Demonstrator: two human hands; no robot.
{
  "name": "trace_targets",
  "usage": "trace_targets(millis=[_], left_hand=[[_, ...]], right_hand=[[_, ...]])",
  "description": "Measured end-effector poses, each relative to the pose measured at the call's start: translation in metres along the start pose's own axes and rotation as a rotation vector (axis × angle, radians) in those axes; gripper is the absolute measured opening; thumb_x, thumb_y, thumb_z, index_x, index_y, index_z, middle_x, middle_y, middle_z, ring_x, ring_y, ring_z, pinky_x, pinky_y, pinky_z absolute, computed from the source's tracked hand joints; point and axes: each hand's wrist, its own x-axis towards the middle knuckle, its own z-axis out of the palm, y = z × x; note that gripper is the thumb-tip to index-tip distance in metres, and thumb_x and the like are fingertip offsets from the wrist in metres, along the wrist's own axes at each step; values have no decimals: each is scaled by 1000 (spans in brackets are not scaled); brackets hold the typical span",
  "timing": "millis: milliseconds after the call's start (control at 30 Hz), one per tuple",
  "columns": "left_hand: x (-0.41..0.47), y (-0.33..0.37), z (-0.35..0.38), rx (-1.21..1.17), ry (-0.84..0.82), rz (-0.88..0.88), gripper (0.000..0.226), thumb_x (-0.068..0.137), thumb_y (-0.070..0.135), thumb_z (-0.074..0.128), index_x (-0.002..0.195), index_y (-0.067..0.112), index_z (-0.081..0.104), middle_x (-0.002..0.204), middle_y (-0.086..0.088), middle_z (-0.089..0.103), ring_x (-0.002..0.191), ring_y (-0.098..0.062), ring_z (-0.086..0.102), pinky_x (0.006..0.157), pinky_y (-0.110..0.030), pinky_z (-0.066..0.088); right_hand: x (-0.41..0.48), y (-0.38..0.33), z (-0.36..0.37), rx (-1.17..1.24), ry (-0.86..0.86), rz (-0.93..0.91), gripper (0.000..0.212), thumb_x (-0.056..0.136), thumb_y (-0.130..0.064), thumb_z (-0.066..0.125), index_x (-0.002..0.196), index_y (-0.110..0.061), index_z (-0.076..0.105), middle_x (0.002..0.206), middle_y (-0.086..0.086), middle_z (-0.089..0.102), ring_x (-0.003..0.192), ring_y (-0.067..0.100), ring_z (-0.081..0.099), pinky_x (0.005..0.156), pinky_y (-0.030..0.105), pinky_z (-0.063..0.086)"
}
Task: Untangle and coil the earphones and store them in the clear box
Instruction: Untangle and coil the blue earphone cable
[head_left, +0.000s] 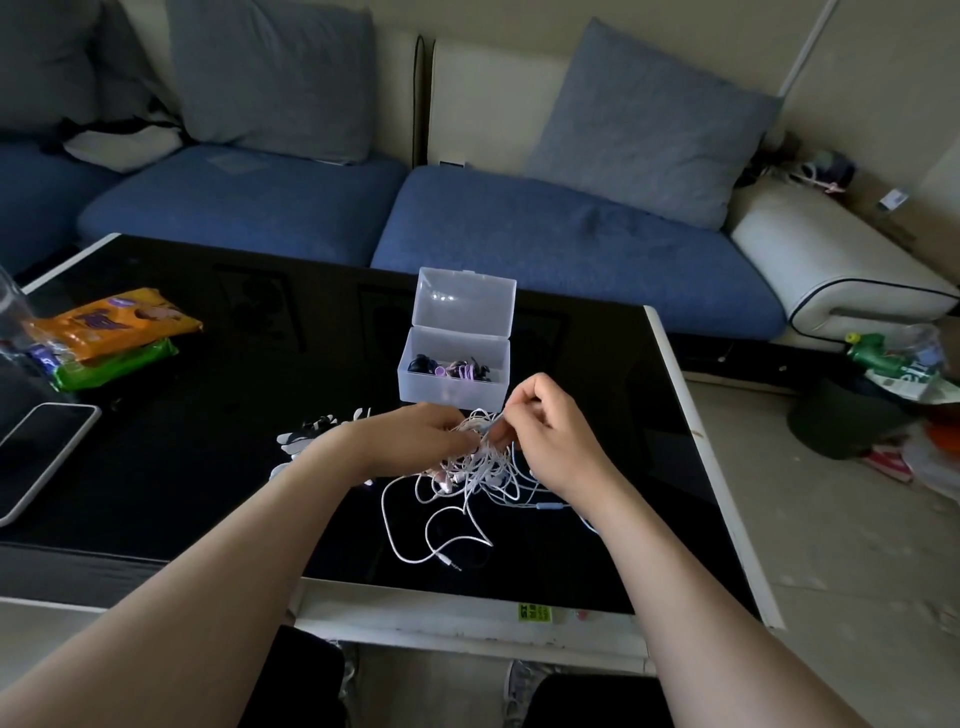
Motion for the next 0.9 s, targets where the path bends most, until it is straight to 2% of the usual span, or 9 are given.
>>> trace_targets(millis=[133, 200, 267, 400, 500, 633, 733, 800, 900], left_hand=[[0, 0, 1, -88, 48, 3, 15, 103, 35, 61, 113, 25, 67, 109, -2, 72, 95, -21, 75, 72, -25, 55], [1, -2, 0, -127, 88, 30, 14, 99, 41, 68, 111, 33, 69, 109, -1, 75, 98, -20, 75, 89, -36, 61], [1, -4, -1, -118, 128, 47, 13, 97, 48, 69, 107, 39, 71, 108, -1, 75, 99, -20, 74, 99, -46, 59], [2, -4, 2, -119, 153, 50, 15, 102, 46, 64, 104, 34, 73, 107, -9, 75, 97, -24, 75, 100, -52, 57], [3, -2, 3, -105, 178, 36, 16, 104, 44, 62, 105, 30, 70, 107, -11, 75, 95, -25, 76, 98, -53, 58], [6, 1, 6, -76, 219, -7, 14, 101, 40, 67, 103, 26, 66, 102, -6, 75, 94, -24, 75, 94, -51, 59], [10, 1, 8, -13, 229, -50, 15, 101, 36, 63, 105, 22, 62, 103, -3, 70, 97, -24, 72, 91, -44, 58], [11, -1, 8, 88, 287, -65, 16, 104, 30, 59, 114, 18, 60, 109, -1, 59, 102, -23, 62, 87, -37, 52], [13, -8, 7, 225, 371, -86, 23, 102, 18, 55, 125, 22, 57, 124, -6, 50, 105, -24, 53, 85, -33, 44]], right_hand=[[-2, -1, 0, 36, -25, -11, 17, 108, -18, 49, 94, -15, 58, 88, 2, 79, 94, 38, 73, 93, 61, 58], [-3, -3, -1, 33, -31, -14, 19, 106, -22, 48, 92, -14, 58, 89, 5, 78, 97, 49, 68, 91, 65, 56], [-2, -3, -1, 26, -18, -15, 22, 103, -29, 48, 87, -16, 58, 90, 13, 75, 97, 49, 68, 89, 66, 56], [0, 0, 1, 50, -7, -15, 22, 105, -20, 49, 86, -16, 60, 86, 11, 78, 86, 31, 76, 76, 47, 59], [1, -1, 1, 97, -22, 23, 23, 105, -17, 46, 86, -10, 58, 84, 10, 78, 78, 26, 75, 61, 22, 48], [5, -9, 3, 295, -35, 136, 24, 102, -13, 39, 81, -11, 50, 68, 7, 72, 63, 17, 57, 54, 23, 41], [10, -15, -1, 496, 77, 178, 21, 99, -9, 40, 81, -12, 51, 60, 7, 58, 54, 17, 43, 49, 26, 32], [10, -13, -5, 401, 226, 137, 20, 98, -11, 47, 79, -11, 52, 61, 2, 55, 52, 14, 41, 49, 28, 31], [5, 0, -13, -35, 460, 1, 13, 97, -17, 62, 84, -17, 67, 69, -4, 65, 52, 6, 55, 50, 20, 43]])
